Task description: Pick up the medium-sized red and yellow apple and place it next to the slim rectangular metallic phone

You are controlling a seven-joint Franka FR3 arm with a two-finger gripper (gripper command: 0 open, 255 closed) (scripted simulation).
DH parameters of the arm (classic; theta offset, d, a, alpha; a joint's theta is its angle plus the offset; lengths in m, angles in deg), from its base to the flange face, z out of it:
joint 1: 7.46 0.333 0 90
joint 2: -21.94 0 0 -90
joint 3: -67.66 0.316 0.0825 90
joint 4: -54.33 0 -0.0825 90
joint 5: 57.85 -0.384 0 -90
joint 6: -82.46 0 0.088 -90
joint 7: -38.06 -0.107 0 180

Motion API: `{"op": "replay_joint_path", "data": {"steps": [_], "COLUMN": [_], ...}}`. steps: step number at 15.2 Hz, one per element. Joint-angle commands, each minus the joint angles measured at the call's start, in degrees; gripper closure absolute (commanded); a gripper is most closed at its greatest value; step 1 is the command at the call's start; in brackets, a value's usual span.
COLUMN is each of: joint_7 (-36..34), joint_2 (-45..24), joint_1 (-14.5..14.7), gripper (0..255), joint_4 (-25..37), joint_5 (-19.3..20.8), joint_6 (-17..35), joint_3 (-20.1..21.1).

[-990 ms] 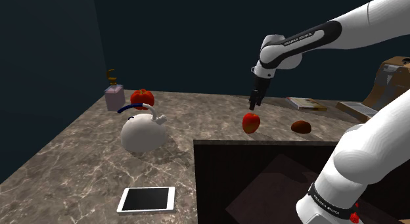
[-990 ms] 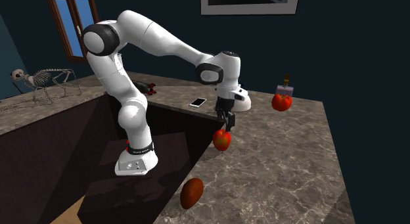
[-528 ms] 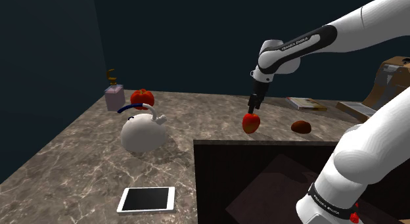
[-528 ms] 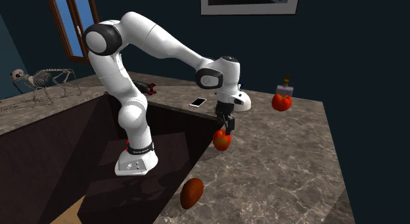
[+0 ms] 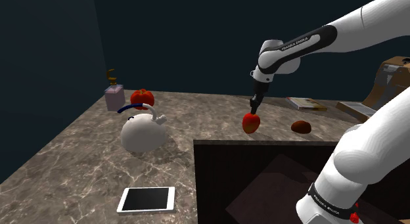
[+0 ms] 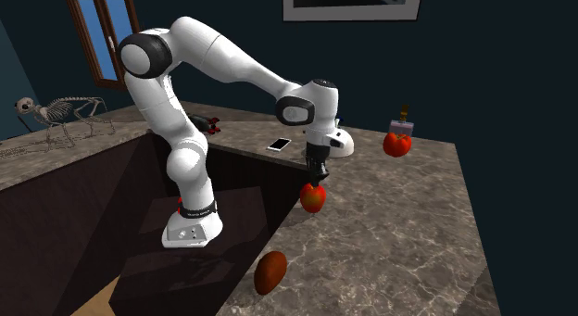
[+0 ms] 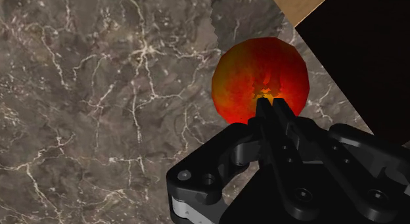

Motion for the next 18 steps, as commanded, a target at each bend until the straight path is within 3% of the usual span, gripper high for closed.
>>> {"op": "replay_joint_path", "data": {"steps": [1, 5, 18], "joint_7": [0.0, 0.0, -1.04], "joint_2": [0.0, 0.0, 3.87], "joint_1": [0.0, 0.0, -0.11], "gripper": [255, 255, 255], "joint_4": [0.0, -0.01, 6.95], "joint_5": [0.0, 0.0, 0.5], "joint_6": [0.0, 0.02, -10.73], "joint_3": [0.0, 0.0, 0.93]}}
